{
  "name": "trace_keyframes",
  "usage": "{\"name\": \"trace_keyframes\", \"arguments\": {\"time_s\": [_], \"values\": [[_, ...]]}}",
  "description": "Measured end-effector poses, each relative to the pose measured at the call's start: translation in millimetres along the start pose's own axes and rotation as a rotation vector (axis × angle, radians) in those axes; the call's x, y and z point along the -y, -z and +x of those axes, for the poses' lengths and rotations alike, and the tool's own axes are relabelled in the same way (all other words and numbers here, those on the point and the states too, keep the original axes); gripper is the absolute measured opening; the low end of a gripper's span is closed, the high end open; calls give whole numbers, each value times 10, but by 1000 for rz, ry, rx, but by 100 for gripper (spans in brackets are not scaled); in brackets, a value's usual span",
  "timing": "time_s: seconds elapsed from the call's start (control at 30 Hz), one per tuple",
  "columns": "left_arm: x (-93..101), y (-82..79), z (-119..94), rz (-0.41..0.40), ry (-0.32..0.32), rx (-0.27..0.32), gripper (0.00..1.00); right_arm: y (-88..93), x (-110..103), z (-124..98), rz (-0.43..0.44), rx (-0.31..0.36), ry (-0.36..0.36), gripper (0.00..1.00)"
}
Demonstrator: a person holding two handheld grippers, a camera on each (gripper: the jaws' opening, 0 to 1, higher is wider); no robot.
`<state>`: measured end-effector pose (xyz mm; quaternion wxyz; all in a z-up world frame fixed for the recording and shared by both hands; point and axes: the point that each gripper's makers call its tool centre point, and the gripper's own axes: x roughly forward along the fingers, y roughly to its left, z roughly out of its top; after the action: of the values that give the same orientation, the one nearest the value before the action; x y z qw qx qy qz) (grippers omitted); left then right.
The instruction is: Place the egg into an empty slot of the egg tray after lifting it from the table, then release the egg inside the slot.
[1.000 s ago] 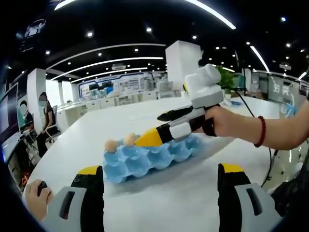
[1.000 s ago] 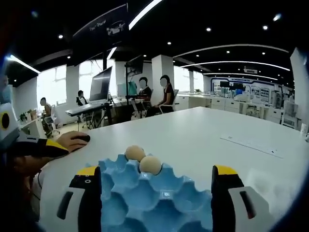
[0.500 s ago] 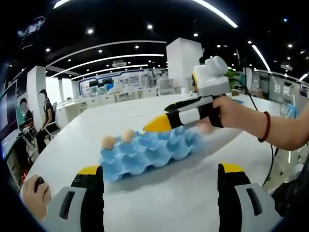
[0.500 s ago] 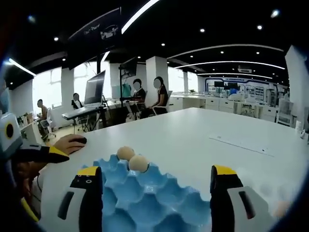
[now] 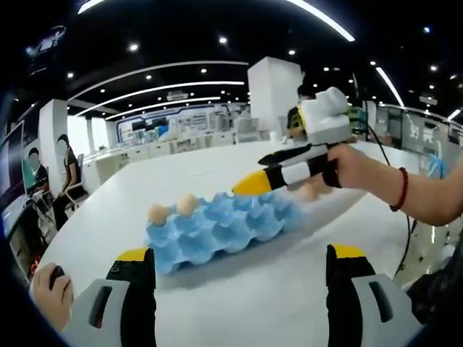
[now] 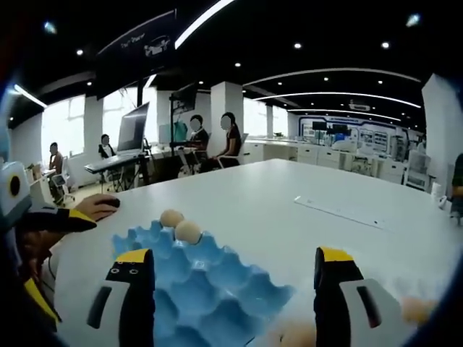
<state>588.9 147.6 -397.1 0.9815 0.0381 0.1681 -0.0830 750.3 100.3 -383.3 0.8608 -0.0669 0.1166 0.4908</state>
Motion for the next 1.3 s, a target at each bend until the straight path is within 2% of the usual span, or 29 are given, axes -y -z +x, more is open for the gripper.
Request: {"name": "trace_keyframes", "arguments": {"time_s": [0.67, 0.97, 1.3], "values": [[29, -11, 79, 18, 5, -12, 100, 123, 423, -394, 16, 0, 101, 94], [54, -22, 89, 26, 5, -12, 100, 108, 691, -564, 41, 14, 159, 93], [76, -16, 107, 26, 7, -16, 100, 212, 879, -692, 67, -9, 202, 92]]}}
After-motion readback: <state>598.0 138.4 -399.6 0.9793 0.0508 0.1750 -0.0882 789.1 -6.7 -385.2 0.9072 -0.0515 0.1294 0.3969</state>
